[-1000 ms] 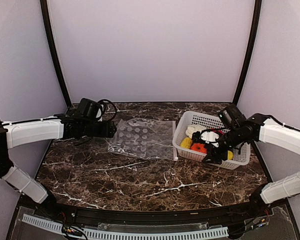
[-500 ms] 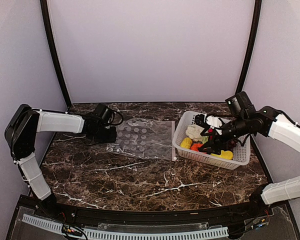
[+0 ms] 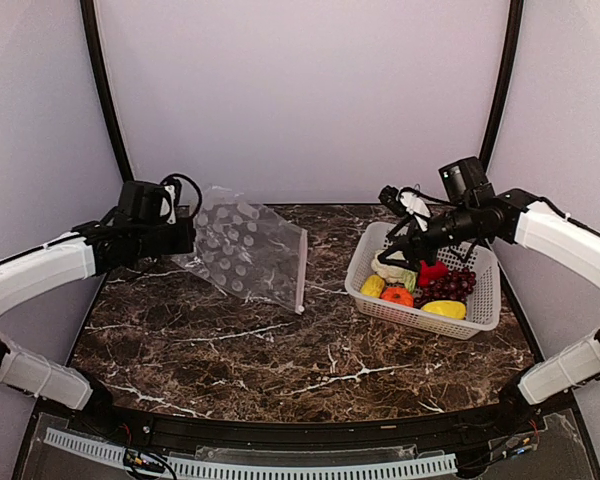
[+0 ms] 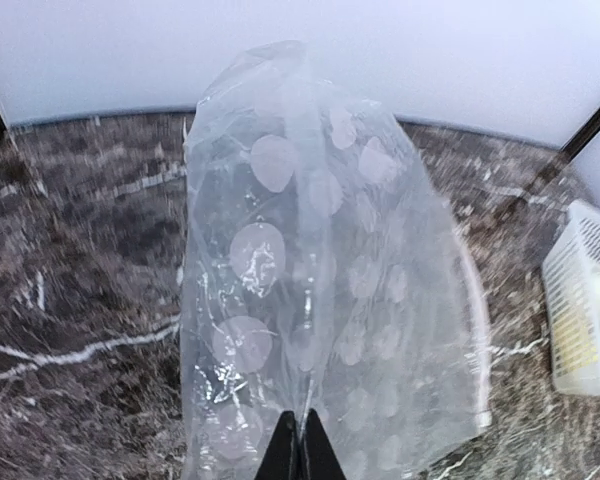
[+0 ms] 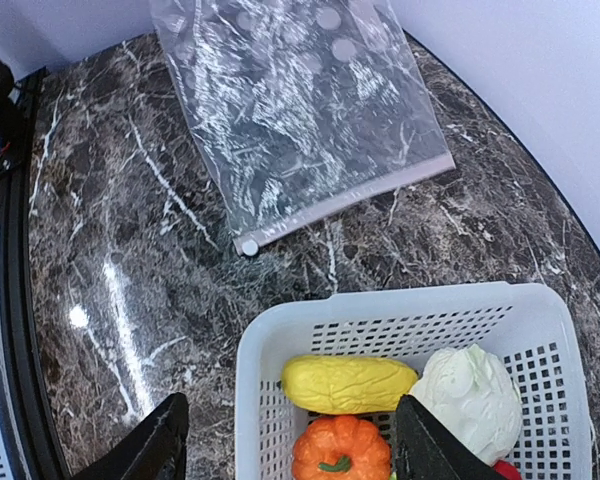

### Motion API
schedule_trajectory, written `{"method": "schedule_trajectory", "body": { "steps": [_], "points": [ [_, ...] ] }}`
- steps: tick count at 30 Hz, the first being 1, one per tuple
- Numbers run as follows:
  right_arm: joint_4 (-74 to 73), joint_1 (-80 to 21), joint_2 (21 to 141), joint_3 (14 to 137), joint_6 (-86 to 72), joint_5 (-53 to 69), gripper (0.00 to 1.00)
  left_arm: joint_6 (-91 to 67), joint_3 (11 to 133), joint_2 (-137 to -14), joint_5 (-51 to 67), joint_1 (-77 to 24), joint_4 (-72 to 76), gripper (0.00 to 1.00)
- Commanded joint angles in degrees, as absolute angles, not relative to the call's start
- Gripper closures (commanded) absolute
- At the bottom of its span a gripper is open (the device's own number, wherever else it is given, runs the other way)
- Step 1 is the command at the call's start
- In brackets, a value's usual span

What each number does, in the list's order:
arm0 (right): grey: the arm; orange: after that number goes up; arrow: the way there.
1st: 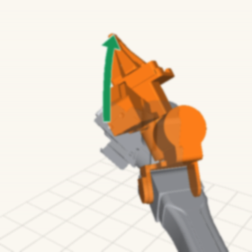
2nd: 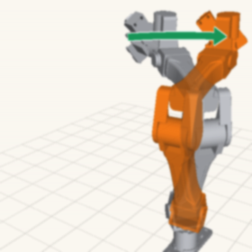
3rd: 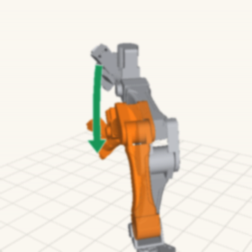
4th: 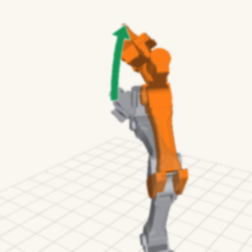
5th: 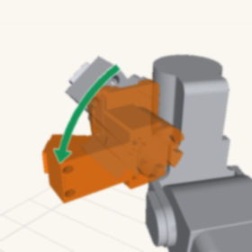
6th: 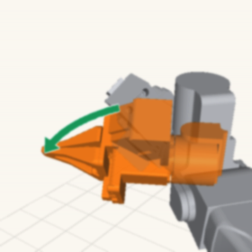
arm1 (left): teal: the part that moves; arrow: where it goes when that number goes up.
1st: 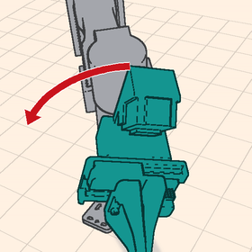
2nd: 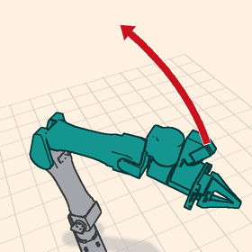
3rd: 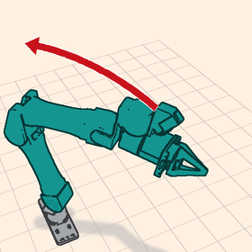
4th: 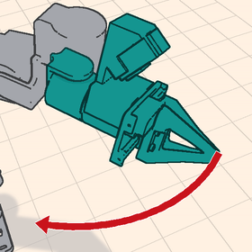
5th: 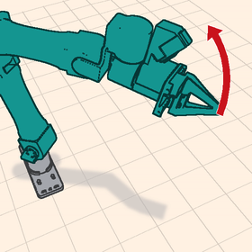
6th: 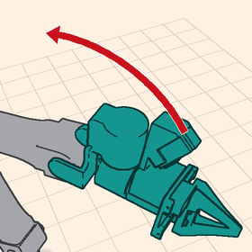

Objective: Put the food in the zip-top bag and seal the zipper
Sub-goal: Pick up the zipper food storage bag at the center of the board, then pass from the left arm to the right

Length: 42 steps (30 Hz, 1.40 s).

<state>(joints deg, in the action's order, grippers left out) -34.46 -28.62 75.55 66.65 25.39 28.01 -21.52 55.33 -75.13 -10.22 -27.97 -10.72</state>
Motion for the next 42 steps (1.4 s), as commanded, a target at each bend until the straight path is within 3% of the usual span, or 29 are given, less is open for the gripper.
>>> {"method": "schedule_trajectory", "body": {
  "steps": [1, 10, 22, 32, 42],
  "points": [
    [-28.7, -24.7, 79.2, 72.0, 17.0, 33.0, 0.34, -14.2, 51.5, -62.2, -12.2, -27.7, -3.9, 0.99],
    [-19.4, -23.2, 88.3, 76.5, 3.3, 43.1, 0.41, -16.0, 52.5, -53.2, -4.7, -27.5, 2.6, 0.99],
    [-1.9, -23.2, 96.1, 73.5, -7.8, 47.6, 0.5, -27.1, 61.7, -55.7, 7.4, -27.6, 4.6, 0.99],
    [12.1, -23.3, 104.7, 78.9, -17.7, 52.0, 0.44, -35.2, 68.8, -59.4, 18.1, -27.7, 5.4, 0.99],
    [30.4, -23.6, 109.2, 81.1, -27.6, 62.3, 0.37, -37.4, 68.4, -60.0, 18.9, -28.2, 5.7, 0.99]
  ]
}}
